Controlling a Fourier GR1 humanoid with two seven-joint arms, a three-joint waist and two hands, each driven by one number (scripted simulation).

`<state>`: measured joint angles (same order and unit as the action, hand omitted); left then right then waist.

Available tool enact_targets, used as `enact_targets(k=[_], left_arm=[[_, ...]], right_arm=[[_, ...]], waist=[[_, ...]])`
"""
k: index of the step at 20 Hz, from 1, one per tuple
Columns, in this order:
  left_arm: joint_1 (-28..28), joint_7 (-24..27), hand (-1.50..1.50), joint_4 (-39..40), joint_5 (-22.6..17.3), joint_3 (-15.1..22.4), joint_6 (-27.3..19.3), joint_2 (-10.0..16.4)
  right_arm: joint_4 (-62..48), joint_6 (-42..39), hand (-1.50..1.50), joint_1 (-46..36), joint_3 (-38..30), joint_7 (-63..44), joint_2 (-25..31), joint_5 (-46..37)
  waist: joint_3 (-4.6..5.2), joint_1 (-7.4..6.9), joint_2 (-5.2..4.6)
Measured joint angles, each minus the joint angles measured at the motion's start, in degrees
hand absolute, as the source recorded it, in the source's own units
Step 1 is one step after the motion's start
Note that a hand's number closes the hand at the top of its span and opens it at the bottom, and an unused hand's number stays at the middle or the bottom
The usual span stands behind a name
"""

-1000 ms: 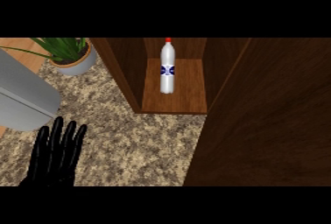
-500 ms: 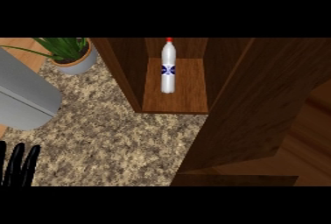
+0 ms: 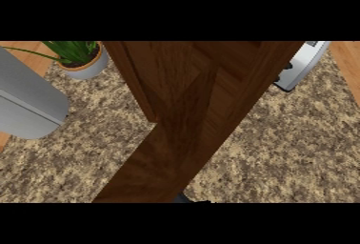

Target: Pick up the bottled water, place it into the cabinet and close the cabinet

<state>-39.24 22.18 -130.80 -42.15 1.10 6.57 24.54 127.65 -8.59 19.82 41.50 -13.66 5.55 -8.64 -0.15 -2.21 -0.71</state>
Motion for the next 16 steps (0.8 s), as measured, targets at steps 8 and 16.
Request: enact_targets(k=[8,16], left_arm=[[-5.14,2.08,-1.50,1.84,-4.87,-6.69,8.63,1.39],[-10.20,1.57,-1.50,2.80,-12.08,-15.79,16.55,1.86]], right_arm=[[-5.13,10.43,1.50,-17.47,1.32,-8.57,-4.17,7.89],[-15.56,15.88,1.50,-36.85,-6.73,-9.93,-5.29,20.68]], waist=[[0.06,-0.25,0.06],[0.15,0.19,0.57]])
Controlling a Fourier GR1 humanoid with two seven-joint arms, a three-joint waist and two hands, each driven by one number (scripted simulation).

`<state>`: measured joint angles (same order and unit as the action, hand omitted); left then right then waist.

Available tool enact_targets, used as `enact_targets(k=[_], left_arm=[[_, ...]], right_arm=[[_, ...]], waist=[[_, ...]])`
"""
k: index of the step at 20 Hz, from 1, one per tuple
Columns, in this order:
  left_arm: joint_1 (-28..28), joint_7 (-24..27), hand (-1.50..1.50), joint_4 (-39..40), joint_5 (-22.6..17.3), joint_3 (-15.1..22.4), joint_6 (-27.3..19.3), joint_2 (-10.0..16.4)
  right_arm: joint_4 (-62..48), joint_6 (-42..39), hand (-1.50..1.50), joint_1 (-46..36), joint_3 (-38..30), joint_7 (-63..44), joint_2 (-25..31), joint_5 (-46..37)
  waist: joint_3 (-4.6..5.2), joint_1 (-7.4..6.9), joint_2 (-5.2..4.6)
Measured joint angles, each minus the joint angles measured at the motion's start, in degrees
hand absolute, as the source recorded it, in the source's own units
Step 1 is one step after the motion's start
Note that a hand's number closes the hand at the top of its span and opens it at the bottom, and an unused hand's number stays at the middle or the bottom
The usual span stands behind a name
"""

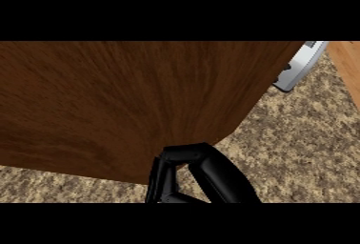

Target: Pick up the bottled water, place it into the cabinet and close the cabinet

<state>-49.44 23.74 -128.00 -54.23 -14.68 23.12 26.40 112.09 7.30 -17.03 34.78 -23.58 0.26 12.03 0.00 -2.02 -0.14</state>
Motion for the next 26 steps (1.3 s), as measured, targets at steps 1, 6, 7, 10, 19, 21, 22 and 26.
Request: enact_targets(k=[1,6,7,10,19,21,22,26], left_arm=[[-0.52,-0.39,-1.50,-0.15,-0.74,-0.84,0.68,-0.16],[-2.52,-1.75,-1.50,-0.33,-4.12,-4.61,3.60,-1.04],[-2.78,-2.25,-1.50,-0.06,-5.12,-5.79,4.18,-0.96],[-2.30,-3.12,-1.50,0.86,-5.37,-6.89,5.59,-2.43],[-2.35,-6.68,-1.50,2.09,-9.22,-11.94,9.25,-3.81],[-1.54,-7.84,-1.50,1.70,-9.80,-12.51,8.64,-3.80],[-1.70,-8.31,-1.50,1.22,-9.87,-12.52,8.60,-4.10],[-2.04,-9.67,-1.50,0.50,-11.25,-13.49,9.31,-4.42]], right_arm=[[-1.38,-0.72,1.50,-1.30,-1.89,0.30,-0.06,1.50],[-8.91,-2.63,1.50,-9.94,-11.09,0.61,-0.20,9.47],[-10.13,-3.72,1.50,-10.73,-12.69,1.01,-0.08,10.40],[-14.24,-6.81,1.50,-13.80,-17.38,1.03,0.50,13.33],[-28.62,-16.73,1.50,-22.42,-23.81,3.71,1.53,16.70],[-29.97,-19.08,1.50,-22.93,-23.97,4.41,1.76,16.89],[-30.87,-20.09,1.50,-23.29,-24.18,4.87,1.86,16.94],[-33.08,-22.36,1.50,-24.42,-24.59,5.33,2.05,16.78]], waist=[[0.00,0.13,0.02],[0.00,0.29,0.06],[0.00,0.41,0.07],[0.00,0.70,0.10],[-0.31,1.03,0.90],[-0.40,1.24,1.18],[-0.50,1.24,1.35],[-0.88,1.33,1.78]])
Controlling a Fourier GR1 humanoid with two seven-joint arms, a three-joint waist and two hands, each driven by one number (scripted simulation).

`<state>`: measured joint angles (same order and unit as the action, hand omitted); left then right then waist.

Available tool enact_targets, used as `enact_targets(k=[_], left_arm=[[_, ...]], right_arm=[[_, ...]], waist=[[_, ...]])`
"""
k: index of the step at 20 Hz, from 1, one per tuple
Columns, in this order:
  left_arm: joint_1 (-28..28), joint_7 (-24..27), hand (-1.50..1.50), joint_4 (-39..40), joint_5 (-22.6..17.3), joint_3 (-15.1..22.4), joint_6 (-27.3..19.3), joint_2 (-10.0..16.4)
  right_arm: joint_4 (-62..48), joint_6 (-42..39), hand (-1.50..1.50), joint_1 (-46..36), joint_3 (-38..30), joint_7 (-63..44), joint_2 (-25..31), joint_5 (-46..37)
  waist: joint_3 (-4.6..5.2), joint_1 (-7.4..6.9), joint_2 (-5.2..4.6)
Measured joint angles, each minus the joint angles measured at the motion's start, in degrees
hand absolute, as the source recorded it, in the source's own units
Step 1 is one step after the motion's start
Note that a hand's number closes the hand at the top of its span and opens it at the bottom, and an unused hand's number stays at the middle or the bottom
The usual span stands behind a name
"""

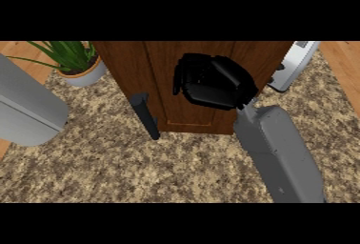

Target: Pick up the bottled water, place it into the cabinet and close the cabinet

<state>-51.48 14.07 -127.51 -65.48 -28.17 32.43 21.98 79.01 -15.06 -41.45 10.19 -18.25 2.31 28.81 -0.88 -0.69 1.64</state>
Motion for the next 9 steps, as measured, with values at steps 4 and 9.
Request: enact_targets(k=[4,9], left_arm=[[0.75,-1.03,-1.50,1.08,-0.72,-0.01,1.11,0.20],[1.56,-1.94,-1.50,1.21,-0.83,-0.08,1.71,0.05]], right_arm=[[-1.35,-1.35,1.50,-0.83,-0.57,-0.28,-0.07,1.01],[-2.11,-2.57,1.50,-1.45,-0.10,-0.03,0.58,2.92]], waist=[[-0.34,-0.01,0.15],[-0.66,-0.09,0.11]])
